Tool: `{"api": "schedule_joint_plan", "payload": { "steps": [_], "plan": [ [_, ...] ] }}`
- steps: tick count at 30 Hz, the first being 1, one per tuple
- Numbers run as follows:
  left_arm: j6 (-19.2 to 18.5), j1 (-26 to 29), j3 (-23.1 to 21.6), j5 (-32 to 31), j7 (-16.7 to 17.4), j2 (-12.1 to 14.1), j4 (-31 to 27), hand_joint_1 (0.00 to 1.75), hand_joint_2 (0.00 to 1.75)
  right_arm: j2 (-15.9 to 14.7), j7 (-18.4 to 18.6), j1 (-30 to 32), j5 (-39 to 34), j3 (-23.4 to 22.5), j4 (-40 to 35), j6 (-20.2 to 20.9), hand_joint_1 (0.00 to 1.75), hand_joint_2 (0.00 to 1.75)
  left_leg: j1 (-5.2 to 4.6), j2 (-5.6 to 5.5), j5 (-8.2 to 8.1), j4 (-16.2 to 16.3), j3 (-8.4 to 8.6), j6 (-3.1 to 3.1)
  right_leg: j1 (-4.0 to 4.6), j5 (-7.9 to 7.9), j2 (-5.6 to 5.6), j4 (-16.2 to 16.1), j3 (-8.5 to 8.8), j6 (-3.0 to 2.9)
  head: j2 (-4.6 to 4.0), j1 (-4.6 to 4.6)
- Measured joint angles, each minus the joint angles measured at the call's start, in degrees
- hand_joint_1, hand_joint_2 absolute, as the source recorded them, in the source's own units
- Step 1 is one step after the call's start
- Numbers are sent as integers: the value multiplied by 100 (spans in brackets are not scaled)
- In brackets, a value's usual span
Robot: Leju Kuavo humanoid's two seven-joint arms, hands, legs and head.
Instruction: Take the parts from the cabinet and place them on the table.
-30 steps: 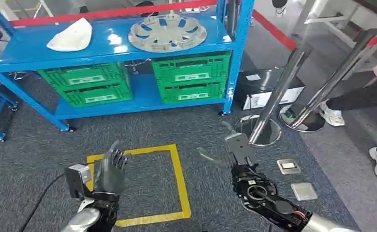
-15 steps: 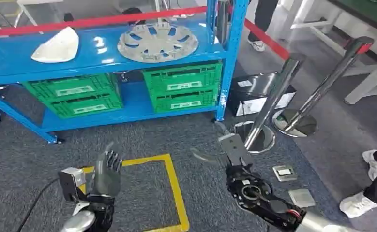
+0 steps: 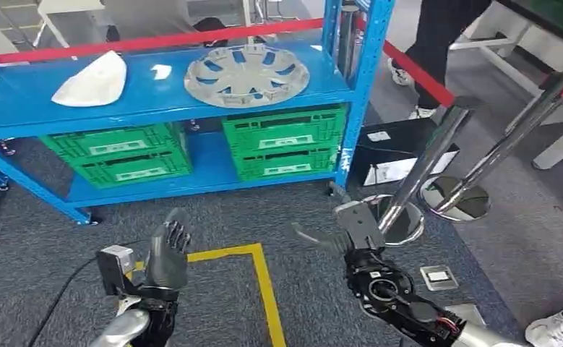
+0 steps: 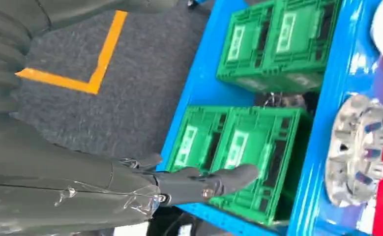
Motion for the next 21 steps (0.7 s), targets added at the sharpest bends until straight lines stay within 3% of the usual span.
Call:
{"api": "schedule_joint_plan", "payload": {
  "steps": [1,2,4,5,6,7,8,9,10,11,12,13,14,16,17,19,20,21],
  "plan": [
    [2,-16,-2,6,-15,0,0,0,0,-4,-4,-12,-2,-11,2,6,0,175,-3,19,17,319,-175,-40,-8,-22,-1,-5,40,-26,0,-13],
    [7,-30,-2,13,-15,2,0,0,0,-4,-11,-23,-4,-15,2,24,0,175,15,25,-51,780,-473,-85,-14,-49,-2,-12,66,-48,0,-55],
    [17,-19,-4,26,-17,7,0,0,0,-4,-9,-14,-6,-7,2,59,0,175,58,29,-460,1597,-1114,-131,-26,-132,0,-25,137,-42,0,-107],
    [33,-12,-11,28,-17,9,0,0,0,-4,-9,-10,-9,-7,4,59,0,175,71,33,-610,1745,-1309,-142,-32,-179,1,-25,184,-38,0,-118],
    [44,-9,-13,35,-17,11,0,0,0,-4,-11,-9,-9,-9,4,59,0,175,84,35,-616,1679,-1388,-158,-38,-223,3,-25,244,-31,0,-127],
    [55,-7,-17,41,-17,13,0,0,0,-4,-9,-9,-18,-9,4,61,0,175,95,36,-476,1408,-1356,-153,-40,-279,5,-26,313,-18,0,-136],
    [57,-8,-20,43,-18,13,0,0,0,-4,-11,-11,-18,-9,4,63,0,175,96,38,-165,949,-1223,-137,-45,-334,5,-27,391,-1,0,-140],
    [59,-9,-26,44,-17,15,0,0,0,-4,-11,-13,-17,-9,4,65,0,175,96,42,244,414,-1044,-124,-49,-384,3,-32,466,19,0,-153],
    [63,-8,-30,44,-17,15,0,0,0,-4,-11,-18,-18,-9,7,65,0,175,93,61,600,5,-921,-97,-42,-423,0,-45,464,45,0,-177],
    [68,-12,-33,48,-20,17,4,0,0,-4,-11,-17,-17,-9,13,65,0,175,64,77,361,-111,-925,-81,-7,-486,36,-22,540,80,0,-217],
    [68,-9,-39,59,-20,13,7,0,0,-4,-9,-19,-18,-11,15,65,0,175,63,71,251,-98,-887,-35,-4,-575,24,-97,550,130,2,-186],
    [72,0,-42,59,-22,13,7,0,0,-4,-15,-10,-15,-15,11,65,0,175,81,45,251,-197,-825,-11,-5,-481,26,-45,696,172,0,-179],
    [74,-5,-42,59,-26,11,7,0,0,-4,-20,-16,-15,-18,11,65,0,175,74,31,245,-232,-759,14,6,-430,21,-62,707,214,0,-155],
    [77,-1,-42,59,-31,-2,0,0,0,-4,-26,-15,-13,-17,11,63,0,175,85,51,535,-281,-558,143,-23,-605,-2,178,688,253,0,-111],
    [83,1,-42,61,-31,-2,0,0,0,-4,-28,-18,-13,-18,11,65,0,175,76,51,458,-244,-508,196,-22,-728,-7,608,506,251,0,-81],
    [83,4,-48,70,-31,-4,0,0,0,-2,-42,9,-13,-13,11,74,0,175,43,57,425,-235,-452,216,-19,-1160,-9,1544,-95,259,0,-39],
    [83,13,-50,81,-31,-4,0,0,0,-2,-46,31,-13,-15,15,74,0,175,25,51,390,-233,-423,220,-17,-1333,-10,1770,-299,261,0,-22],
    [83,26,-50,90,-31,0,0,0,0,-2,-55,44,-9,-17,20,76,0,175,8,44,352,-233,-378,227,-14,-1362,-10,1755,-390,251,0,9]
  ]
}}
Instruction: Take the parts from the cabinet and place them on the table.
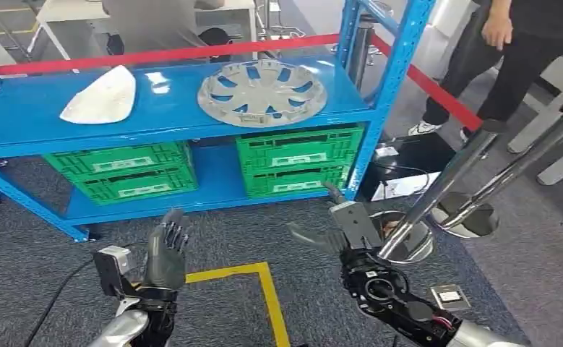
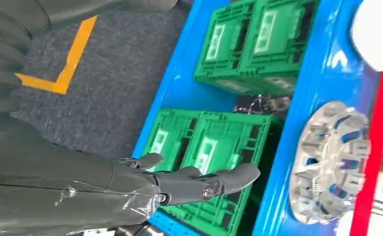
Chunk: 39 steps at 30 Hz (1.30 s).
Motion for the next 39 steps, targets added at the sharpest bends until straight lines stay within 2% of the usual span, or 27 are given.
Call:
{"api": "schedule_joint_plan", "payload": {
  "steps": [1,2,4,6,7,9,10,12,14,15,16,17,18,20,22,23,25,27,29,30,31,32,33,34,35,36,39],
  "plan": [
    [0,9,0,13,-7,0,0,0,0,-2,-7,2,4,0,7,15,0,175,-18,-9,-49,2,61,6,13,129,0,-250,15,-23,0,24],
    [0,12,0,15,-11,-2,0,0,0,-2,-9,0,4,0,7,26,0,175,-38,-15,-102,2,135,9,42,401,0,-690,120,-57,0,57],
    [-2,11,-6,15,-20,-4,4,0,0,-4,-24,0,11,-7,11,37,0,175,-53,-9,-210,-12,236,2,117,1320,-13,-1690,320,-214,0,100],
    [-2,4,-22,20,-46,-13,17,0,0,-7,-28,12,13,-9,20,44,0,175,-42,-14,-216,-37,222,-46,169,1350,-5,-1828,305,-238,0,-13],
    [-7,12,-24,20,-46,-18,17,0,0,-7,-35,18,20,-7,9,57,0,175,-26,-15,-223,-95,241,-75,174,1392,2,-1862,372,-273,0,44],
    [-9,-11,-33,15,-66,-35,17,0,0,-7,-35,15,24,-13,9,57,0,175,-68,-25,-166,35,299,-132,109,1375,14,-1970,539,-325,2,61],
    [-9,-21,-35,13,-79,-37,17,0,0,-4,-37,14,33,-15,4,57,0,175,-58,-16,-135,261,156,-159,96,1359,14,-2018,627,-334,0,77],
    [-9,-40,-35,11,-85,-35,17,0,0,-9,-33,-2,53,-24,7,57,0,175,-4,-8,-225,1104,-411,-249,72,1290,2,-2061,751,-361,0,-13],
    [-9,-8,-39,11,-85,-28,17,0,0,-9,-20,9,70,-15,7,59,0,175,55,-5,-629,1753,-973,-337,48,1175,7,-2061,871,-347,0,-54],
    [-9,5,-42,9,-85,-28,20,0,0,-9,-13,20,72,-15,7,57,0,175,82,-2,-754,1796,-1117,-381,33,1109,13,-2061,952,-333,0,-72],
    [-9,11,-44,9,-85,-26,20,0,0,-9,-4,24,74,-15,7,53,0,175,103,0,-732,1621,-1136,-391,18,1041,17,-2061,1038,-314,0,-87],
    [-11,11,-46,7,-87,-20,22,0,0,-9,2,23,77,-15,7,46,0,175,117,3,-583,1267,-1058,-399,1,970,23,-2061,1135,-290,0,-103],
    [-15,10,-48,2,-87,-20,22,0,0,-9,2,22,83,-15,7,39,0,175,125,7,-262,759,-904,-402,-14,893,24,-2061,1241,-268,0,-120],
    [-22,14,-52,-9,-92,-13,28,0,0,-9,4,18,85,-13,7,39,0,175,118,44,599,-137,-698,-356,-7,739,26,-2039,1378,-209,0,-217],
    [-35,26,-61,-13,-98,-11,31,0,0,-9,7,20,94,-11,4,22,0,175,82,59,533,-69,-641,-275,12,579,34,-2092,1383,-138,0,-193],
    [-44,33,-61,-22,-101,-15,31,0,0,-9,-7,22,116,-13,-7,-7,0,175,87,-6,546,-127,-599,-223,18,676,34,-1944,1530,-73,0,-184],
    [-83,7,-63,-53,-122,-44,28,0,0,-9,-26,8,197,-15,-18,-90,0,175,87,-23,492,-113,-398,-111,-14,769,25,-1598,1414,-29,2,-173],
    [-105,0,-61,-72,-142,-46,33,0,0,-11,-26,-12,236,-13,-22,-149,0,175,78,-10,365,-124,-238,-33,-16,653,-6,-839,1020,-33,0,-101],
    [-133,19,-61,-83,-149,-46,33,0,0,-9,-20,-6,262,-9,-39,-153,0,175,69,-15,253,-120,-144,-5,-6,159,-8,-193,484,-8,0,-59],
    [-136,33,-61,-85,-151,-46,33,0,0,-13,-6,1,269,-11,-37,-162,0,175,62,-25,188,-118,-75,-3,-7,-130,-8,-98,282,16,0,-20],
    [-136,44,-63,-92,-155,-44,37,0,0,-15,-2,8,277,-11,-39,-162,0,175,59,-36,124,-116,0,-7,-6,-244,-8,-193,189,14,0,11],
    [-138,50,-63,-94,-155,-44,44,0,0,-15,4,10,282,-11,-37,-162,0,175,54,-44,51,-114,104,-13,-6,-209,-9,-458,178,10,2,31],
    [-140,50,-63,-98,-157,-46,48,0,0,-15,9,8,286,-11,-37,-162,0,175,48,-44,-21,-112,203,-20,-5,40,-9,-826,209,-13,0,79],
    [-140,50,-61,-103,-157,-46,48,0,0,-17,11,8,289,-11,-39,-160,0,175,44,-41,-96,-111,302,-33,2,520,-11,-1269,251,-59,0,103],
    [-140,54,-63,-109,-159,-44,52,0,0,-17,13,13,289,-9,-37,-158,0,175,40,-31,-174,-123,344,-52,17,1266,-19,-1745,268,-124,0,131],
    [-142,47,-63,-111,-157,-48,68,0,0,-17,13,22,291,-7,-35,-151,0,175,16,-49,-234,-47,426,-78,64,1560,-12,-1867,209,-124,0,96],
    [-146,43,-63,-127,-177,-46,72,0,0,-15,39,20,291,-7,-48,-144,0,175,5,-59,-256,0,446,-178,55,1476,-12,-1892,360,-218,2,94]
  ]
}}
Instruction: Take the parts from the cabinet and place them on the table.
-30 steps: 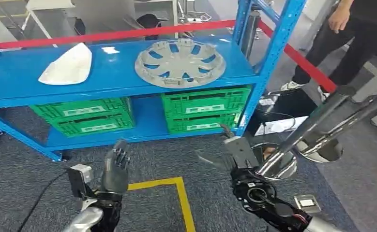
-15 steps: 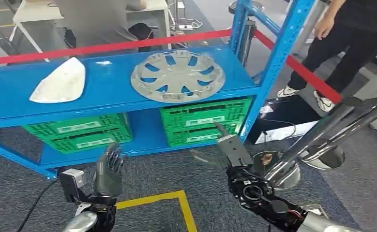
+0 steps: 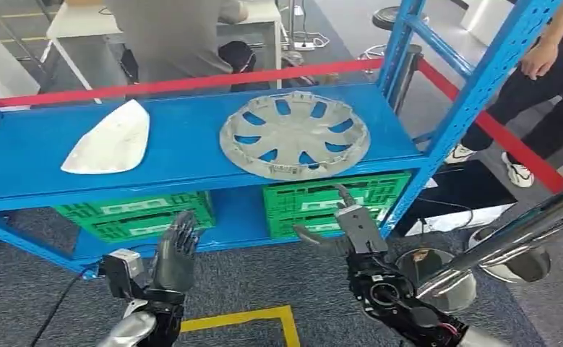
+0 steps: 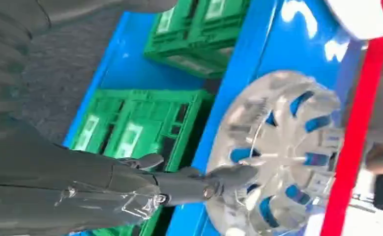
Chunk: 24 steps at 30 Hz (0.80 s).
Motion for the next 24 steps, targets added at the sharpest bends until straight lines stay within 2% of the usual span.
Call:
{"api": "schedule_joint_plan", "payload": {
  "steps": [1,2,3,4,5,6,7,8,9,10,11,12,13,14,15,16,17,18,20,21,22,23,24],
  "plan": [
    [0,-20,2,-7,0,2,0,0,0,4,7,-18,0,0,-2,2,0,175,-8,4,-15,97,-35,-21,-30,-4,10,-12,84,-13,-2,-4],
    [0,-31,2,-24,-11,2,0,0,0,2,7,-36,2,-2,-2,0,0,175,20,35,26,400,-188,-63,-38,-34,16,-24,142,-45,-2,-35],
    [0,-42,2,-26,-13,2,0,0,0,2,13,-49,2,-7,-2,-2,0,175,30,49,-20,819,-463,-96,-38,-69,16,-25,169,-73,-2,-81],
    [0,-34,2,-35,-13,7,0,0,0,2,13,-50,2,-4,-2,-4,0,175,46,49,-161,1265,-786,-129,-38,-112,16,-25,202,-84,-2,-127],
    [0,-17,2,-44,-11,11,0,0,0,2,13,-42,2,2,-2,-4,0,175,51,49,-353,1612,-1073,-160,-38,-159,17,-24,243,-85,-2,-136],
    [0,4,2,-44,-11,11,0,0,0,2,15,-35,2,2,-2,-7,0,175,56,50,-585,1845,-1298,-188,-38,-190,17,-21,298,-79,-2,-166],
    [0,16,2,-46,-11,13,0,0,0,2,15,-35,2,2,-2,-11,0,175,63,51,-719,1888,-1440,-181,-38,-247,23,-21,365,-78,0,-186],
    [0,20,2,-48,-11,18,0,0,0,2,15,-38,2,2,-2,-15,0,175,67,52,-705,1701,-1457,-172,-37,-310,32,-21,447,-74,-2,-195],
    [2,20,2,-61,-11,20,0,0,0,2,19,-37,2,2,-2,-24,0,175,66,52,-525,1320,-1382,-147,-34,-377,40,-21,536,-65,-2,-210],
    [7,17,2,-63,-11,22,0,0,0,2,22,-37,2,2,-2,-24,0,175,65,51,-176,846,-1260,-108,-30,-443,42,-21,629,-53,-2,-223],
    [9,21,2,-79,-11,26,0,0,0,2,22,-35,2,2,-2,-24,0,175,55,50,387,321,-1127,-51,-27,-511,39,-31,654,-40,0,-245],
    [18,33,2,-98,-13,39,4,0,0,2,26,-48,4,4,0,-24,0,175,13,46,533,63,-1167,-40,7,-581,79,44,735,-15,-2,-282],
    [26,39,2,-114,-13,44,2,0,0,2,37,-57,20,7,-9,-35,0,175,19,29,558,99,-1135,-3,32,-671,97,60,707,24,-2,-293],
    [35,58,13,-142,-17,52,0,0,0,2,50,-51,39,7,-35,-42,0,175,23,32,691,93,-1098,6,42,-764,97,52,729,27,-2,-269],
    [53,57,26,-149,-20,55,0,0,0,2,52,-61,66,7,-70,-44,0,175,22,29,749,105,-1069,24,43,-822,97,39,755,46,-2,-264],
    [52,43,26,-162,-24,44,-2,0,0,2,59,-78,94,4,-98,-59,0,175,71,29,772,80,-1008,55,63,-882,102,35,813,81,-2,-249],
    [50,33,28,-162,-28,33,-9,0,0,-7,68,-76,105,-2,-114,-63,0,175,75,34,755,55,-964,72,21,-953,78,144,835,101,-2,-240],
    [50,21,28,-164,-33,28,-9,0,0,-18,76,-90,116,-2,-133,-68,0,175,77,44,720,51,-941,123,27,-1139,34,460,691,123,-2,-206],
    [48,22,28,-166,-33,26,-9,0,0,-24,92,-89,120,4,-144,-70,0,175,70,48,677,56,-932,160,20,-1581,23,1432,130,167,-2,-140],
    [48,31,28,-166,-33,26,-9,0,0,-26,98,-68,120,7,-144,-70,0,175,68,45,653,62,-931,170,16,-1692,23,1842,-145,184,-2,-131],
    [48,40,28,-168,-33,26,-9,0,0,-33,116,-56,120,7,-144,-72,0,175,68,37,623,78,-922,170,6,-1624,23,1984,-310,190,-2,-101],
    [48,47,28,-168,-33,28,-9,0,0,-37,120,-56,120,7,-144,-70,0,175,68,21,590,98,-902,163,-6,-1394,22,1824,-319,195,-2,-66],
    [48,46,28,-168,-33,31,-9,0,0,-39,118,-66,122,7,-144,-59,0,175,69,7,550,121,-876,150,-16,-1088,19,1461,-218,191,0,-25]
  ]
}}
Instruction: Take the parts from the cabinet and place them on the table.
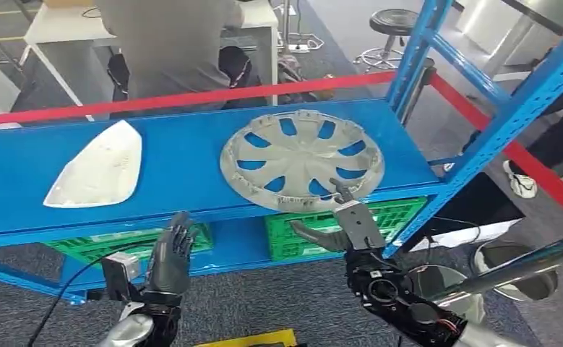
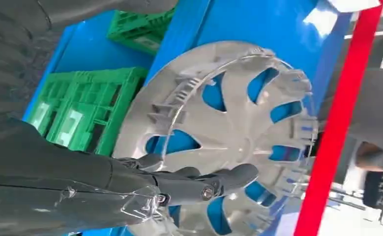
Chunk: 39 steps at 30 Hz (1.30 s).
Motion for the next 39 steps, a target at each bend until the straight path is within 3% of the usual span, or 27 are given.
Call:
{"api": "schedule_joint_plan", "payload": {
  "steps": [2,3,6,8,10,11,14,20,21,22,23,24,25,26,27,28,29,31,32,33,34,35,37,38,39],
  "plan": [
    [13,-3,2,-2,-9,0,0,0,0,-9,-2,-11,2,0,0,42,0,175,2,-14,-89,59,90,-44,-4,694,-13,-1113,368,-27,-2,73],
    [13,5,2,-2,-9,7,4,0,0,-9,0,-11,4,4,4,66,0,175,-21,-18,-110,42,111,-75,10,593,-20,-1186,438,-43,-2,79],
    [28,0,4,-2,-33,11,2,0,0,-7,-11,-10,13,9,-22,96,0,175,-24,-22,-84,49,94,-139,30,643,6,-1227,419,-109,0,33],
    [28,-1,11,-2,-48,26,2,0,0,-13,-9,-21,15,9,-22,123,0,175,-51,-25,-87,46,104,-6,17,649,13,-1259,442,-99,0,-4],
    [31,-6,37,0,-55,33,2,0,0,-11,-11,-49,55,9,-28,125,0,175,-51,-22,-86,18,131,-6,19,648,16,-1261,447,-102,-2,-45],
    [31,-5,44,0,-59,33,2,0,0,-11,-9,-55,105,11,-35,127,0,0,-50,-22,-77,-2,144,-17,19,648,15,-1261,451,-103,-2,-87],
    [13,-4,52,7,-66,35,2,0,0,-13,46,-84,247,11,-59,103,0,0,-54,-23,-77,-13,153,-42,4,648,11,-1267,457,-109,-2,-135],
    [-33,-5,90,7,-85,37,0,0,0,-13,127,-87,306,9,-149,96,0,0,-74,-23,-92,-41,161,11,-2,649,13,-1325,477,-101,-2,-207],
    [-31,-5,103,7,-87,29,-9,0,0,-13,127,-87,325,9,-183,96,0,0,-60,-18,-54,-193,247,29,31,668,16,-1422,549,-81,-2,-211],
    [-30,6,105,5,-96,24,-13,0,0,-22,133,-80,393,0,-203,66,0,0,38,13,22,-404,389,-37,28,651,-4,-1410,583,-84,-2,-200],
    [-33,-1,105,4,-105,24,-13,0,0,-44,168,-106,538,0,-205,20,0,0,42,15,40,-505,476,-50,32,562,-7,-1251,553,-31,-2,-170],
    [-37,-9,105,4,-105,15,-13,0,0,-61,217,-140,652,0,-205,-11,0,0,54,27,50,-526,495,-47,16,350,-7,-882,369,5,-2,-130],
    [-39,-7,105,4,-105,13,-13,0,0,-66,303,-149,786,4,-218,-35,0,175,66,35,48,-526,496,-52,-11,157,-9,-439,137,46,-2,-102],
    [-42,5,105,-2,-105,11,-13,0,0,-88,414,-134,940,4,-241,-41,0,175,81,38,39,-521,497,-60,-50,7,-9,-20,-101,93,-2,-91],
    [-42,14,105,-9,-105,11,-13,0,0,-140,573,-131,1146,2,-265,-24,0,175,104,38,26,-508,493,-80,-94,-21,-12,221,-257,154,-2,-80],
    [-39,25,105,-13,-105,13,-13,0,0,-181,740,-133,1365,-2,-295,13,0,175,140,35,4,-477,494,-118,-138,114,-18,137,-247,211,-2,-65],
    [-33,31,105,-13,-107,13,-13,0,0,-219,917,-144,1603,-9,-328,75,0,175,183,32,-29,-427,493,-166,-182,347,-25,-180,-119,270,-2,-49],
    [-22,34,107,-20,-109,15,-13,0,0,-313,1306,-188,2143,-33,-424,297,0,175,280,29,-138,-247,468,-299,-293,882,-43,-1197,347,417,-2,3],
    [-15,33,116,-26,-109,26,-13,0,0,-343,1478,-205,2370,-61,-466,405,0,175,263,19,-190,-154,420,-371,-263,739,23,-1229,352,473,-2,49],
    [2,38,125,-35,-109,28,-24,0,0,-384,1699,-231,2633,-96,-537,529,0,175,242,13,-222,-54,374,-416,-263,777,75,-1246,327,307,-2,124],
    [0,56,131,-50,-114,28,-42,0,0,-448,1944,-239,2882,-135,-594,679,0,175,235,6,-194,-87,367,-439,-250,764,74,-1185,299,184,-2,54],
    [-7,77,140,-63,-114,35,-44,0,0,-518,2204,-266,3166,-170,-660,849,0,175,240,0,-179,-97,374,-446,-236,763,69,-1167,286,142,-2,-30],
    [-42,101,146,-98,-109,42,-46,0,0,-671,2696,-357,3620,-225,-813,1249,0,175,271,-1,-187,-100,372,-480,-233,791,61,-1172,340,24,-2,-89],
    [-46,102,146,-114,-105,44,-48,0,0,-748,2877,-395,3786,-265,-908,1433,0,175,265,49,-348,111,285,-463,-225,809,57,-1172,334,-9,-2,-153],
    [-52,102,155,-127,-103,44,-50,0,0,-856,3040,-437,3923,-304,-1001,1621,0,175,257,64,-583,538,88,-449,-211,817,52,-1175,322,-27,-2,-198]
  ]
}}
